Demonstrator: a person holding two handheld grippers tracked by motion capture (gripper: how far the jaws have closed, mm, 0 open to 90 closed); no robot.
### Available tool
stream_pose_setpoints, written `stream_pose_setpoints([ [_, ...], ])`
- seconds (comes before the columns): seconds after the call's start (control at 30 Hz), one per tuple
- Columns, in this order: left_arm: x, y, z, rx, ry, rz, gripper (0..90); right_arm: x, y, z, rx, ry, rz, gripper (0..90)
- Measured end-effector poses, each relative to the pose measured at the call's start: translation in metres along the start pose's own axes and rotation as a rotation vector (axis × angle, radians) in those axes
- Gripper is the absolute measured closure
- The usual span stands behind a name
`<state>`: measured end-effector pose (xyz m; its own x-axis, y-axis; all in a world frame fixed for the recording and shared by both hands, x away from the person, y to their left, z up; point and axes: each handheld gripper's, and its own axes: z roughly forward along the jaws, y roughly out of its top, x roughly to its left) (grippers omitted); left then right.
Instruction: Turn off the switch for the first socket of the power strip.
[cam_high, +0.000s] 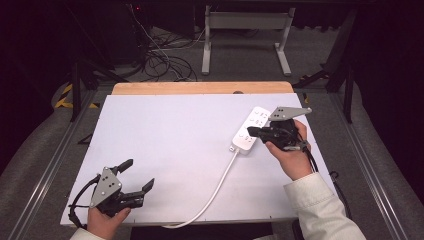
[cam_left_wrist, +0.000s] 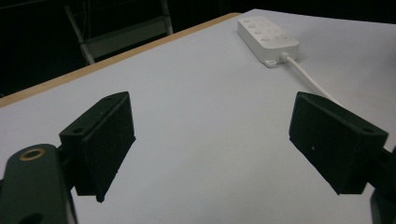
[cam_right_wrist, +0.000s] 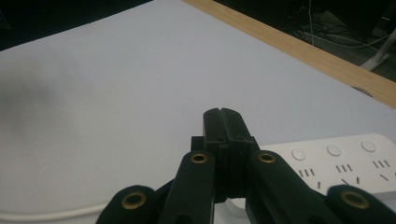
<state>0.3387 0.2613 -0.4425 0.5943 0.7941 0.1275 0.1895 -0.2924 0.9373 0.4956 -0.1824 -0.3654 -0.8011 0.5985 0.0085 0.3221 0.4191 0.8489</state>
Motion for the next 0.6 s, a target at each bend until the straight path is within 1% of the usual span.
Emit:
stream_pose_setpoints([
  [0.13,0.0,0.0,0.0,0.0,0.0,0.003,14.7,-0.006,0.005,0.009,0.008,-0.001,0.009,90.0],
  [0.17,0.0,0.0,0.0,0.0,0.0,0.003,14.7,-0.006,0.005,0.009,0.008,-0.001,0.009,90.0],
  [0.2,0.0,0.0,0.0,0.0,0.001,0.002,14.7,-0.01,0.007,0.015,0.027,-0.008,0.006,90.0],
  [0.3,0.0,0.0,0.0,0.001,0.002,0.001,14.8,-0.015,0.009,0.025,0.063,-0.023,0.01,90.0],
  [0.37,0.0,0.0,0.0,0.003,0.002,0.001,14.7,-0.017,0.01,0.032,0.078,-0.028,0.013,90.0],
  [0.4,0.001,0.0,0.0,0.004,0.003,0.008,14.7,-0.018,0.011,0.035,0.085,-0.031,0.011,90.0],
  [0.43,0.001,0.0,0.0,0.004,0.003,0.008,14.8,-0.018,0.011,0.035,0.085,-0.031,0.011,90.0],
  [0.47,0.001,0.0,0.0,0.005,0.003,0.009,14.8,-0.019,0.011,0.043,0.098,-0.039,0.011,90.0],
  [0.5,0.001,0.0,0.0,0.005,0.003,0.009,14.8,-0.019,0.011,0.043,0.098,-0.039,0.011,90.0],
  [0.53,0.001,0.0,0.0,0.005,0.003,0.01,14.8,-0.021,0.011,0.051,0.115,-0.048,0.016,90.0],
  [0.6,0.001,0.0,0.0,0.005,0.003,0.01,14.8,-0.025,0.009,0.058,0.132,-0.057,0.03,90.0],
])
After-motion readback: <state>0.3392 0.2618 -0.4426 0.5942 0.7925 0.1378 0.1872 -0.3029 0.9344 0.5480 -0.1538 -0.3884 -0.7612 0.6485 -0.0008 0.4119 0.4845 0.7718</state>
